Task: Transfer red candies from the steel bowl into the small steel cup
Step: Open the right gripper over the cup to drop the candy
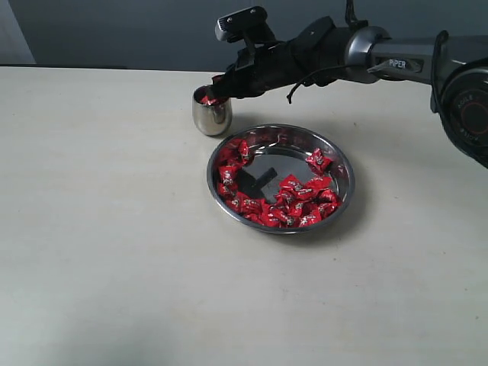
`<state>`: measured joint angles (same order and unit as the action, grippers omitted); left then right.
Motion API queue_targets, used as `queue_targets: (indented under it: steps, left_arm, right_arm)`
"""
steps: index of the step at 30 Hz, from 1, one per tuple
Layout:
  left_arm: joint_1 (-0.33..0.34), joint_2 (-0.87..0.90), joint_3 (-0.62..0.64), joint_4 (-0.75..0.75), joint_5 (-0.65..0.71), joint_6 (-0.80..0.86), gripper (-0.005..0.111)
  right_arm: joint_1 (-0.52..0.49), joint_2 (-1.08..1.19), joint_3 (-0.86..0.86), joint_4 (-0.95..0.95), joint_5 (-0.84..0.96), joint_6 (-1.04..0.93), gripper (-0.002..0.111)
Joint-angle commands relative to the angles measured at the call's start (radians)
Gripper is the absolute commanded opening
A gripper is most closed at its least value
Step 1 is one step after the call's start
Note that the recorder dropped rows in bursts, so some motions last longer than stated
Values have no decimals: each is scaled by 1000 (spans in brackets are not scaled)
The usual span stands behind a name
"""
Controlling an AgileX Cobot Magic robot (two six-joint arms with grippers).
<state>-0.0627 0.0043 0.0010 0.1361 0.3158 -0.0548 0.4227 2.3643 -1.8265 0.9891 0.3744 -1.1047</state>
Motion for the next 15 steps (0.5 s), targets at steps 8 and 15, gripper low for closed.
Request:
queue_targets:
  steps: [8, 15]
  left_arm:
    - [-10, -4, -1, 0, -7, -6, 0]
    - [-10, -4, -1, 0, -7, -6, 0]
  right_arm:
    - [-2, -2, -18, 18, 12, -20, 23]
    - [-4, -76, -25, 31, -37, -20, 23]
